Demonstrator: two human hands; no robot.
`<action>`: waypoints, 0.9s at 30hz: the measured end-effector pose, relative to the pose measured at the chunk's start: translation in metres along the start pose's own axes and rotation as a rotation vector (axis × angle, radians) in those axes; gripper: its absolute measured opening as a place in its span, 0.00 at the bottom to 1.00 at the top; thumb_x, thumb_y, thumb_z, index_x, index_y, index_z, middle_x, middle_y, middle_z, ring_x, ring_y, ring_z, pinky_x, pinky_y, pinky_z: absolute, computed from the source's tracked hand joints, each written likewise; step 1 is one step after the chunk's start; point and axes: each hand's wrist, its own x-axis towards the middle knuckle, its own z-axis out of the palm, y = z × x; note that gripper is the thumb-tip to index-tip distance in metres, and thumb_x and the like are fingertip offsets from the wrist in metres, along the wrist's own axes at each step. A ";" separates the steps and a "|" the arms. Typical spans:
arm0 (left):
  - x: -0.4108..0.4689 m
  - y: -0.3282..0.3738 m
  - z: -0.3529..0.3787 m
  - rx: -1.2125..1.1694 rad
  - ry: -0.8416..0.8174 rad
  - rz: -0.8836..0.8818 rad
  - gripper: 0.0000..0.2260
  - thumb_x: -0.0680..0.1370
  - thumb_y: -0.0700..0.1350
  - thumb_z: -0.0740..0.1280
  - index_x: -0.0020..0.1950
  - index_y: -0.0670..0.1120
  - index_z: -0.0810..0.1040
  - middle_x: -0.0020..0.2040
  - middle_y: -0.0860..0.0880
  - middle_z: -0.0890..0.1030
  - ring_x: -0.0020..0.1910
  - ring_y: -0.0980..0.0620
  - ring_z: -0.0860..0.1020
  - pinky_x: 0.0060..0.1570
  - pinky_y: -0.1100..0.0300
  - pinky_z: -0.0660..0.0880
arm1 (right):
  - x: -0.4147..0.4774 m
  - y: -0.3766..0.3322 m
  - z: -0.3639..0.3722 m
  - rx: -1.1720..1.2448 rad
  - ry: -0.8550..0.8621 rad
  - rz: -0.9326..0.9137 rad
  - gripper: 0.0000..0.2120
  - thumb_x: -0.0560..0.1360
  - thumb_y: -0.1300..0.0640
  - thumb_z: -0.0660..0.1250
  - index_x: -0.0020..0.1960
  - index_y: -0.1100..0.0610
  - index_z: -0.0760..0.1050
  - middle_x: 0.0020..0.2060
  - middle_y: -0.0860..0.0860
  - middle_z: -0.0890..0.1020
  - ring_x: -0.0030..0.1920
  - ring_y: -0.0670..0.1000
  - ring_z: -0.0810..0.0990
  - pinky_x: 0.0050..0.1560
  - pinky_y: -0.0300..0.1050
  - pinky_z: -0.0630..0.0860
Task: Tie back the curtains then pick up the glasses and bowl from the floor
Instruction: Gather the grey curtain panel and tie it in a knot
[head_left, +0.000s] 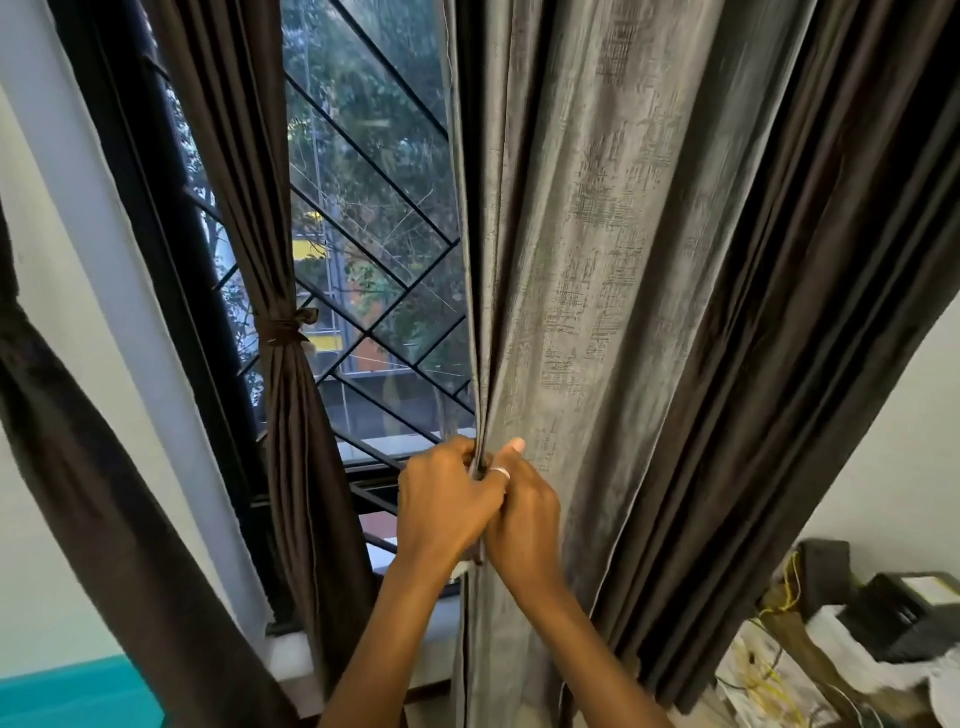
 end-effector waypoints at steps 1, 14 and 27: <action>0.001 0.003 0.002 0.032 0.011 -0.008 0.22 0.77 0.64 0.64 0.33 0.49 0.74 0.27 0.52 0.76 0.28 0.57 0.75 0.31 0.60 0.73 | 0.000 -0.001 0.000 0.014 0.037 -0.003 0.09 0.83 0.58 0.63 0.44 0.54 0.76 0.36 0.45 0.78 0.37 0.41 0.77 0.40 0.28 0.67; 0.009 0.001 0.016 0.116 0.006 0.064 0.14 0.81 0.49 0.64 0.36 0.49 0.71 0.30 0.53 0.72 0.32 0.49 0.76 0.30 0.57 0.68 | 0.011 0.024 -0.025 0.271 -0.101 0.061 0.09 0.78 0.56 0.71 0.57 0.50 0.84 0.48 0.41 0.85 0.50 0.41 0.83 0.49 0.40 0.81; 0.021 -0.016 0.028 0.037 0.080 0.079 0.16 0.79 0.51 0.68 0.33 0.47 0.76 0.24 0.52 0.72 0.24 0.57 0.72 0.27 0.57 0.71 | 0.132 0.112 -0.101 0.012 -0.035 0.449 0.29 0.76 0.52 0.73 0.74 0.58 0.69 0.65 0.51 0.78 0.64 0.53 0.78 0.67 0.51 0.75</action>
